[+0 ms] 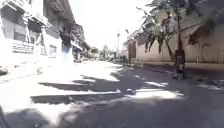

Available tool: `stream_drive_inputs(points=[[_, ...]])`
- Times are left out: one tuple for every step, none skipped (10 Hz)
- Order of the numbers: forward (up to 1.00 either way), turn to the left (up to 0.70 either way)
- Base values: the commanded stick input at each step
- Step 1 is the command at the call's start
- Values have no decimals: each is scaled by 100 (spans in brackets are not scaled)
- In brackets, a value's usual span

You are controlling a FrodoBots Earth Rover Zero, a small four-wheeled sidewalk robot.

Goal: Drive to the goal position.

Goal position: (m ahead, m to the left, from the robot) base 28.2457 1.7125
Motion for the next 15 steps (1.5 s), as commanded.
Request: stream_drive_inputs(points=[[100, -28], [100, -28], [100, -28], [100, -28], [100, -28], [100, -28], [100, -28], [100, -28], [100, -28], [100, -28], [100, -28], [100, -28], [100, -28], [100, -28], [100, -9]])
